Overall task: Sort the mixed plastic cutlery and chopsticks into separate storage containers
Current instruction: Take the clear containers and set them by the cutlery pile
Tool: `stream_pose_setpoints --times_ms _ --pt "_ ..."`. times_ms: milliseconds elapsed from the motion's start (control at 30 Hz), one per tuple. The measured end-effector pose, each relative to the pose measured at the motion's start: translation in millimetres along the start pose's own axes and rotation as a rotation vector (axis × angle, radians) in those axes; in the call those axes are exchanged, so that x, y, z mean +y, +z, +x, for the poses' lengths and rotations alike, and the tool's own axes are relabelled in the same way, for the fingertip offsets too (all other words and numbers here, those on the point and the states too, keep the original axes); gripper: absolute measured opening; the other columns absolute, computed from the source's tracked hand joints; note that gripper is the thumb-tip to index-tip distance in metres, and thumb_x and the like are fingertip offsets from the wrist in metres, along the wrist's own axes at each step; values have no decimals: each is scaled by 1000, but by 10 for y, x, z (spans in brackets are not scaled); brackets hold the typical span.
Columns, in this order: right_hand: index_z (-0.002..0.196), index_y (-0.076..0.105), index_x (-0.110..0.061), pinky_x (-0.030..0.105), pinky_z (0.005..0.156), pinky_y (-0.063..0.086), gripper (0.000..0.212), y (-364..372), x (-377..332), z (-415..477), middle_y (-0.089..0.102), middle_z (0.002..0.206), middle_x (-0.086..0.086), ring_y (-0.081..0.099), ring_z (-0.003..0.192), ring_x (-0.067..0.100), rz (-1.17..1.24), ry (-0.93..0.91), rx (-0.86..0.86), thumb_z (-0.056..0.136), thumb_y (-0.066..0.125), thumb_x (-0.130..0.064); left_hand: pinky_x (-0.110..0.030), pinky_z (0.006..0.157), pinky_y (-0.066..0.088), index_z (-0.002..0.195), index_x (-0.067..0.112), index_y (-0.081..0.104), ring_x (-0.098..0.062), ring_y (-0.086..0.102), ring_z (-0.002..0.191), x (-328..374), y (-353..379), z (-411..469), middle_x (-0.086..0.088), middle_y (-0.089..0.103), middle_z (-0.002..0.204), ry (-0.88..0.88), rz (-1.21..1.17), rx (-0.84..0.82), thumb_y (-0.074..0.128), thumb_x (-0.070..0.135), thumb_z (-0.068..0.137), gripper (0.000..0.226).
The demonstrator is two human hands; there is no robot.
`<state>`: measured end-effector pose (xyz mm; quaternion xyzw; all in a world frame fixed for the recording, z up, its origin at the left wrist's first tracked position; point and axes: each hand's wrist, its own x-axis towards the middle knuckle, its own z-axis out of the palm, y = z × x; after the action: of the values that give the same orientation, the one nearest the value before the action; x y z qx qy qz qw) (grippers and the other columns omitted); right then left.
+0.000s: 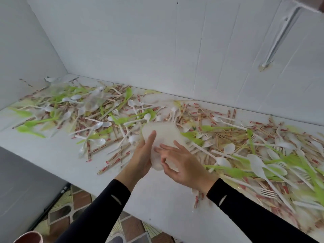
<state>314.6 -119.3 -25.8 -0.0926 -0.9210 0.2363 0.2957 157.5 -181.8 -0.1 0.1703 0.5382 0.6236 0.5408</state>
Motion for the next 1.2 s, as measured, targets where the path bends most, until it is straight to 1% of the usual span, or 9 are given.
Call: stream_pose_setpoints --times_ms 100,267,400,700,767,900,1000,1100,1200 --pt "99 62 -13 39 120 24 9 272 -108 163 57 140 -2 44 137 6 -13 -34 -37 95 57 -20 -34 67 58 132 4 53 -29 71 98 55 -389 -82 -16 70 114 17 28 45 58 19 98 38" --pt "113 59 -15 40 101 43 23 480 64 493 61 119 -2 55 117 18 -2 327 63 94 54 -25 -38 74 59 133 0 52 -29 69 101 156 -998 -228 -19 66 121 116 -11 96 52 4 98 35" --pt "127 52 -15 43 99 42 36 654 304 606 57 128 4 51 120 27 -188 762 -49 95 52 -32 -37 74 59 134 1 51 -33 65 109 254 -1428 -384 -19 63 128 120 -28 173 54 3 97 37" --pt "117 56 -10 44 90 46 25 877 456 818 62 108 9 58 103 33 -237 957 -40 93 50 -15 -36 71 59 138 -1 46 -29 68 101 297 -1826 -536 -20 62 125 123 -71 182 53 -9 93 46" --pt "95 51 -16 34 70 42 8 852 441 841 53 84 3 52 84 28 -133 948 31 90 51 -9 -36 71 59 136 0 48 -28 69 99 289 -1843 -525 -18 65 122 121 -65 177 54 -10 92 46" --pt "68 36 -18 29 53 24 28 696 337 989 37 65 0 34 60 18 65 878 256 89 49 -6 -36 70 60 132 4 52 -25 71 95 298 -1847 -500 -12 70 112 121 -46 203 50 -7 95 38" --pt "96 62 -13 21 67 38 8 572 144 1165 54 96 3 51 82 17 114 769 324 94 54 -15 -45 79 59 128 13 55 -25 71 98 340 -1817 -431 -7 72 109 112 -93 212 46 5 100 31" --pt "121 64 -11 9 69 44 28 639 -195 1270 55 106 2 52 76 3 110 531 258 93 61 -14 -51 91 55 128 23 54 -27 68 109 382 -1745 -304 -6 68 123 88 -105 208 51 33 102 28" --pt "121 68 -10 9 63 40 33 894 -478 1265 55 101 -2 45 63 -7 3 249 214 89 63 -15 -49 100 50 143 27 40 -21 55 128 419 -1630 -167 1 48 148 49 -17 234 61 75 78 83"
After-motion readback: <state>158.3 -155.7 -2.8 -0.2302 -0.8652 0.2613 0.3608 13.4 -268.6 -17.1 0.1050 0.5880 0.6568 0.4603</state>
